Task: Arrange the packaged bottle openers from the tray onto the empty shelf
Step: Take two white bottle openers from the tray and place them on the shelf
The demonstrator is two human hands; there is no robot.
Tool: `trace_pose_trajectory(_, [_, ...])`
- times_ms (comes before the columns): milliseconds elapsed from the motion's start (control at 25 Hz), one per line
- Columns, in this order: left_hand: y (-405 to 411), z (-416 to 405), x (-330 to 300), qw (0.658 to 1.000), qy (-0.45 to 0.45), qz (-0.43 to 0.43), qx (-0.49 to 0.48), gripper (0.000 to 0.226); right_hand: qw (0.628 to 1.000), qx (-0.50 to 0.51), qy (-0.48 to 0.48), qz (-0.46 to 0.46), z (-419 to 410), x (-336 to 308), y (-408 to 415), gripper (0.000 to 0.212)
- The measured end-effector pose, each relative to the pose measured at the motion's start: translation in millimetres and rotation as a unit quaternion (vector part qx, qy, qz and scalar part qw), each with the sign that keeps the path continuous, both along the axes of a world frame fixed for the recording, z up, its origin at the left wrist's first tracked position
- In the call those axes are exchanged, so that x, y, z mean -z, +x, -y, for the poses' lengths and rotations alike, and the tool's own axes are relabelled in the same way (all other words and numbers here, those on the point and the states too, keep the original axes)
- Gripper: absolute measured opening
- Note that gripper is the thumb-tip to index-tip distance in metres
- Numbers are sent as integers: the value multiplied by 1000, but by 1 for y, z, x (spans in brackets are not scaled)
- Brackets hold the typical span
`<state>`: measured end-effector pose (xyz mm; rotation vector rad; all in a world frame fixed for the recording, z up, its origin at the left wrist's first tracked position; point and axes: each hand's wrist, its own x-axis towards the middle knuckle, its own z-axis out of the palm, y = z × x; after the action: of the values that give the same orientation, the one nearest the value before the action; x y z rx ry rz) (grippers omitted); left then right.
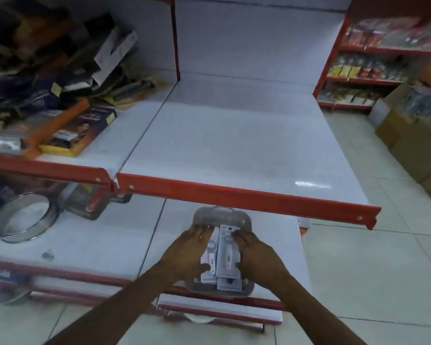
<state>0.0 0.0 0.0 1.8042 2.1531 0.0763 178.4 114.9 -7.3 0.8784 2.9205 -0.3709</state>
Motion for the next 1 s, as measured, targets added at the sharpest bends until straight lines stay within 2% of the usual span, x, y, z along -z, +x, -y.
trace_pose_trajectory(80, [-10, -29, 14, 997, -48, -60, 28, 121, 992, 13, -104, 70, -16, 10, -24, 101])
trace_pose_trajectory(160, [-21, -57, 32, 984, -105, -129, 60, 133, 984, 22, -130, 116, -37, 19, -44, 112])
trace_pose_trajectory(240, [-27, -68, 50, 972, -132, -179, 76, 138, 982, 3, -102, 159, -48, 38, -56, 119])
trace_pose_trajectory(360, [-33, -69, 60, 956, -144, -246, 67, 126, 978, -48, 77, 186, -57, 74, -62, 141])
trace_pose_trajectory(440, [-35, -71, 59, 959, -101, -256, 68, 118, 989, 13, 73, 131, -63, 82, -68, 136])
trace_pose_trajectory(480, [-35, -70, 60, 962, -94, -246, 74, 117, 994, 4, 31, 102, -67, 85, -70, 132])
trace_pose_trajectory(520, [-36, -68, 58, 965, -105, -231, 67, 115, 994, -51, -11, 92, -70, 84, -69, 132])
trace_pose_trajectory(560, [-35, -67, 53, 968, -108, -219, 54, 113, 993, -109, -30, 41, -72, 81, -68, 133])
trace_pose_trajectory(640, [-35, -63, 47, 978, -81, -190, 32, 107, 992, -109, -37, -54, -84, 93, -63, 136])
trace_pose_trajectory(680, [-34, -59, 43, 987, -63, -148, 14, 104, 996, -78, -47, -18, -89, 89, -64, 140])
trace_pose_trajectory(720, [-34, -55, 38, 996, -44, -81, -16, 102, 996, -48, -71, 37, -87, 73, -63, 141])
trace_pose_trajectory(760, [-32, -50, 33, 998, -23, 8, -57, 97, 995, -24, -80, 46, -78, 46, -60, 135])
trace_pose_trajectory(840, [-29, -38, 22, 981, 20, 157, -116, 75, 988, 40, -145, 17, -65, 6, -49, 107])
trace_pose_trajectory(880, [-26, -29, 17, 971, 41, 197, -128, 58, 984, 66, -164, -9, -60, -9, -43, 92])
trace_pose_trajectory(960, [-22, -8, 5, 961, 86, 221, -141, 34, 982, 93, -141, -86, -43, -31, -25, 63])
trace_pose_trajectory(1000, [-20, 3, -5, 960, 109, 219, -138, 33, 979, 103, -122, -131, -32, -43, -17, 47])
